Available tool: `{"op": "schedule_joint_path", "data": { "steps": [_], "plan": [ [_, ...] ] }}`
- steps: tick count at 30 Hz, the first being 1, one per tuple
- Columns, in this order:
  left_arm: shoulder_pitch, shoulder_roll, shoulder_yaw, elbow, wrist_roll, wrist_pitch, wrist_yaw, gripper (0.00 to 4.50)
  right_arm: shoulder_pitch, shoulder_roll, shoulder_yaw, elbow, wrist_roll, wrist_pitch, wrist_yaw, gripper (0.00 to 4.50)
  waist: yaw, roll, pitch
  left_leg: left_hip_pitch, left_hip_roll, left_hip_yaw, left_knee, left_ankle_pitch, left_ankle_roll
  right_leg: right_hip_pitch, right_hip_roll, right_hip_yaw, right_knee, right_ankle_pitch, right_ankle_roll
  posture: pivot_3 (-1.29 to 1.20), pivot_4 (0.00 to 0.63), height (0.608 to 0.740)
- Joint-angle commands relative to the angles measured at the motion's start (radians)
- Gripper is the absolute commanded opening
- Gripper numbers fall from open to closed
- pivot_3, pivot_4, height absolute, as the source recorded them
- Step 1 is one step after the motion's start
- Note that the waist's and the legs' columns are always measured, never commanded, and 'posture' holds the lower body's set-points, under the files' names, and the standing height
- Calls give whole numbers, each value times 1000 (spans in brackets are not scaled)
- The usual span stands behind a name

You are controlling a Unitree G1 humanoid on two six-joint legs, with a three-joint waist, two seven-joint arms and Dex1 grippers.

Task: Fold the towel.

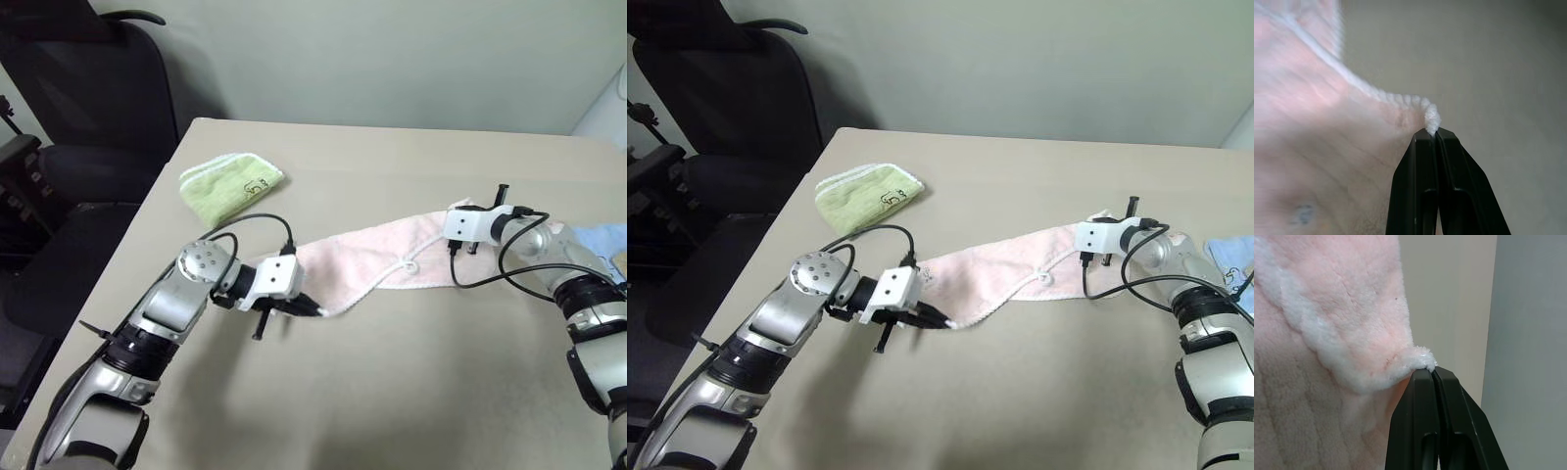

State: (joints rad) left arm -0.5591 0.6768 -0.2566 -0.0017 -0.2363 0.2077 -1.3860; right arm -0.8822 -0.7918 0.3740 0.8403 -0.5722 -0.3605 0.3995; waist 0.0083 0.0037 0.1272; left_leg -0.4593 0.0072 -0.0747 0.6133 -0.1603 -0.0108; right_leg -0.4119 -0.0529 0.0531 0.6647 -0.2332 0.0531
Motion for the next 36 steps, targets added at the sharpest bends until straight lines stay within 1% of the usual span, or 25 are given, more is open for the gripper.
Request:
{"op": "schedule_joint_path", "data": {
  "steps": [1,2,4,6,8,10,13,15,18,21,28,32,33,34,35,36],
  "plan": [
    [-62,-30,158,-16,-130,106,97,37,-3,-82,-89,-87,50,17,16,0,3,0,0,0,0,0,0,0,0,0,0,0,0,0,0,0,150,740],
    [-88,-44,195,5,-150,128,137,37,6,-100,-110,-110,65,28,24,0,5,0,0,0,0,0,0,0,0,0,0,0,0,0,1,0,150,740],
    [-112,-56,228,25,-165,152,178,37,21,-117,-133,-144,83,45,36,0,5,0,0,0,0,0,1,1,0,1,0,-1,0,1,1,0,150,740],
    [-217,-107,321,142,-176,151,327,37,41,-164,-208,-212,148,94,78,0,8,0,0,2,0,1,1,1,0,4,0,-1,-1,1,1,0,150,740],
    [-315,-154,382,276,-154,109,463,37,41,-210,-260,-248,174,132,97,0,8,0,0,4,0,1,1,2,1,6,-1,-1,-1,2,3,0,150,740],
    [-381,-189,387,381,-112,55,541,37,23,-232,-278,-242,175,152,98,0,7,1,0,4,-1,2,1,4,3,6,-2,-1,-1,3,4,0,150,740],
    [-473,-240,385,515,-71,-35,611,37,-24,-251,-278,-192,162,153,85,0,5,1,0,5,-2,2,1,4,4,8,-2,1,-3,3,6,0,150,740],
    [-509,-256,387,570,-59,-73,628,37,-41,-258,-273,-171,153,147,79,0,4,0,1,4,-2,2,2,4,5,8,-2,1,-4,4,7,0,150,740],
    [-647,-295,431,700,-82,-134,680,37,-123,-288,-272,-135,136,134,74,0,4,0,2,3,-2,2,1,4,6,6,-2,1,-4,4,8,0,150,740],
    [-711,-287,463,752,-112,-148,662,37,-150,-325,-297,-147,161,130,106,0,3,1,2,-5,-2,3,1,4,7,-2,-2,1,-4,5,9,0,150,740],
    [-730,-283,471,785,-115,-165,645,37,-152,-337,-298,-153,175,129,117,0,2,2,2,-9,-2,4,3,3,9,-4,-2,2,-5,1,12,0,150,740],
    [-733,-282,471,794,-115,-170,642,37,-152,-336,-299,-153,175,129,118,0,1,2,2,-14,-2,4,10,3,10,-7,-2,2,-4,1,13,0,150,740],
    [-726,-272,471,781,-119,-165,627,37,-141,-349,-315,-167,197,131,140,0,1,2,2,-15,-2,4,11,2,11,-7,-2,2,-4,1,13,0,150,740],
    [-504,-179,446,501,-203,-23,500,37,131,-396,-455,-350,361,214,376,0,3,1,1,-15,-2,4,13,2,12,-7,-2,2,-4,1,13,0,150,740],
    [-337,-110,428,289,-266,85,407,37,339,-429,-565,-493,484,280,554,0,3,2,-4,-16,-2,4,13,1,12,-7,-2,2,-5,1,14,0,150,740],
    [-198,-52,415,117,-323,190,352,37,514,-448,-658,-615,571,337,684,0,1,2,-6,-14,-2,5,8,1,12,-1,0,2,-11,-1,14,0,150,740]
  ]
}}
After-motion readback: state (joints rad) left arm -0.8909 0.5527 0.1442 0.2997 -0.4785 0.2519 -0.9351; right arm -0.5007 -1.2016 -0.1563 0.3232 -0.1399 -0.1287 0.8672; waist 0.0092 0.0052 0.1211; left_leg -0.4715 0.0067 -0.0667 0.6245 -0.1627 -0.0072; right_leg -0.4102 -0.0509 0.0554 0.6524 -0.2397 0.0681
